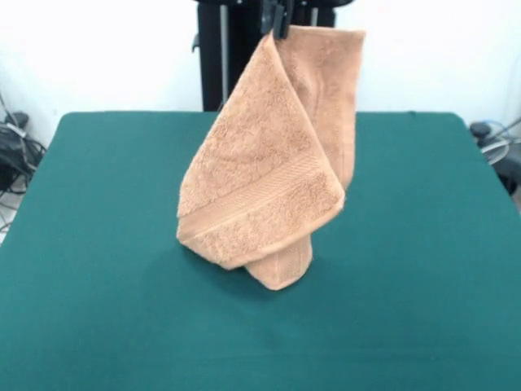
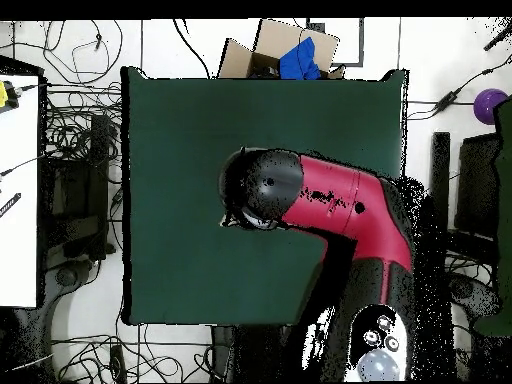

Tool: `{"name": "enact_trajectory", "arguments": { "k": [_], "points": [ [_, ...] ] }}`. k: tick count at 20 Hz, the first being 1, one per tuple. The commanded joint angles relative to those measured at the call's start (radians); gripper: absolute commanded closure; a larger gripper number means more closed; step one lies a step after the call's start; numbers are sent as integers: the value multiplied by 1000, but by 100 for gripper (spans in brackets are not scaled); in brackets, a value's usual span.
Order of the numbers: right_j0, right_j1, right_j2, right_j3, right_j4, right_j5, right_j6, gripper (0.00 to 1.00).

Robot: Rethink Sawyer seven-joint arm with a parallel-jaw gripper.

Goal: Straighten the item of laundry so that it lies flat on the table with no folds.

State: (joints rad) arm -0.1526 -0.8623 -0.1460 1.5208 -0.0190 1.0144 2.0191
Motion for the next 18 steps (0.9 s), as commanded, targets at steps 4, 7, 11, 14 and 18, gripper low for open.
{"name": "enact_trajectory", "arguments": {
  "k": [4, 7, 11, 14, 18],
  "points": [
    [-53, 4, 144, 190, -20, -57, -127, 100],
    [-64, -33, 151, 187, -29, 6, -150, 100],
    [-99, -78, 185, 240, -17, -9, -215, 100],
    [-151, -109, 227, 338, -19, -94, -308, 100],
    [-242, -151, 316, 440, -2, -131, -453, 100]
  ]
}}
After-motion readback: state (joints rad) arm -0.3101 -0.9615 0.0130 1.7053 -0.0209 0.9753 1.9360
